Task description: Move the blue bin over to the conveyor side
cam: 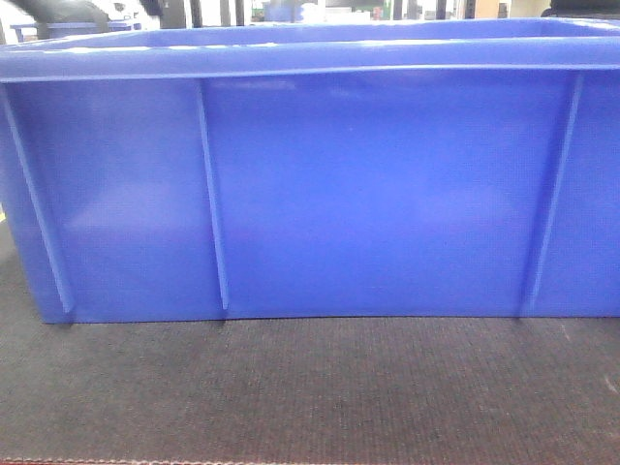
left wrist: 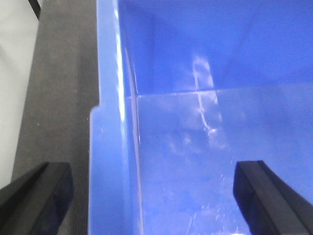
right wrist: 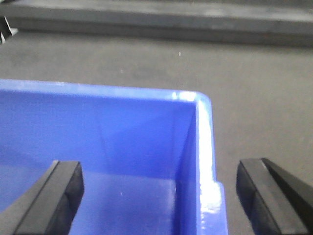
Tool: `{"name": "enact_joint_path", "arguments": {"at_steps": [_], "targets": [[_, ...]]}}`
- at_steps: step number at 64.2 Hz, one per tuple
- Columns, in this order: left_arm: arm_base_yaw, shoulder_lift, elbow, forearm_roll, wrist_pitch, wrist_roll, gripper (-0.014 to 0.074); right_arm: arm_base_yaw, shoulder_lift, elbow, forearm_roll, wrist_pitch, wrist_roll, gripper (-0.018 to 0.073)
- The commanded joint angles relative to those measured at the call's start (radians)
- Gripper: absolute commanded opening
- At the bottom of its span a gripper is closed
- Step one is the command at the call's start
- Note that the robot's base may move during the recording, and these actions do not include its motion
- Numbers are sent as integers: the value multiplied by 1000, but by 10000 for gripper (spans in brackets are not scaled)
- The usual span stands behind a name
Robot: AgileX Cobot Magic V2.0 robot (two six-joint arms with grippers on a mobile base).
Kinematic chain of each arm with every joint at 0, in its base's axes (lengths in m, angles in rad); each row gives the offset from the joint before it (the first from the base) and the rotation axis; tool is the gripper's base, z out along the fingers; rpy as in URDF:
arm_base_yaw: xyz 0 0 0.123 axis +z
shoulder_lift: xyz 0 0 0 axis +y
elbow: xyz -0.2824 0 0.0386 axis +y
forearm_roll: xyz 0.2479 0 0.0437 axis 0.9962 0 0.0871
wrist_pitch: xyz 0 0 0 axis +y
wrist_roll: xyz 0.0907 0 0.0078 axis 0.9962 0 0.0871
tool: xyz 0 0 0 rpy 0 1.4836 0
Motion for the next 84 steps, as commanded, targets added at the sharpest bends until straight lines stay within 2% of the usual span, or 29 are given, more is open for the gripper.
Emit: {"name": "enact_joint_path", "arguments": {"at_steps": [1, 3, 9, 17, 23, 28, 35, 43, 48, 56, 67, 74, 84], "targets": [[-6, -31, -50, 8, 32, 1, 477, -2, -58, -9, -11, -36, -4, 510], [-6, -39, -66, 8, 46, 1, 437, -2, -75, -9, -15, -38, -4, 490], [-6, -78, -113, 8, 87, 1, 237, -2, -132, -9, -33, -40, -4, 372], [-6, -131, -144, 8, 90, 1, -44, -2, -205, -9, -35, -62, -4, 90], [-6, -162, -156, 11, 65, 1, 12, -2, -249, -9, -35, -111, -4, -100], [-6, -186, -161, 12, 52, 1, 15, -2, -282, -9, -35, -174, -4, -71], [-6, -224, -161, 31, 67, -7, 3, -2, -318, -9, -8, -172, 13, -73], [-6, -293, -116, 78, -11, -113, 1, -2, -347, -2, 48, -63, 13, -88], [-6, -347, -43, 124, -55, -166, 1, -2, -367, 39, 50, -32, 13, -88], [-6, -456, 140, 159, -158, -168, 1, -2, -434, 179, 50, -54, 13, -88], [1, -615, 417, 166, -314, -171, 1, -2, -570, 367, 50, -57, 13, -88], [43, -705, 569, 164, -347, -175, 1, -2, -675, 460, 50, -57, 13, -88], [172, -855, 775, 164, -484, -175, 1, -2, -827, 587, 50, -57, 13, -88]]}}
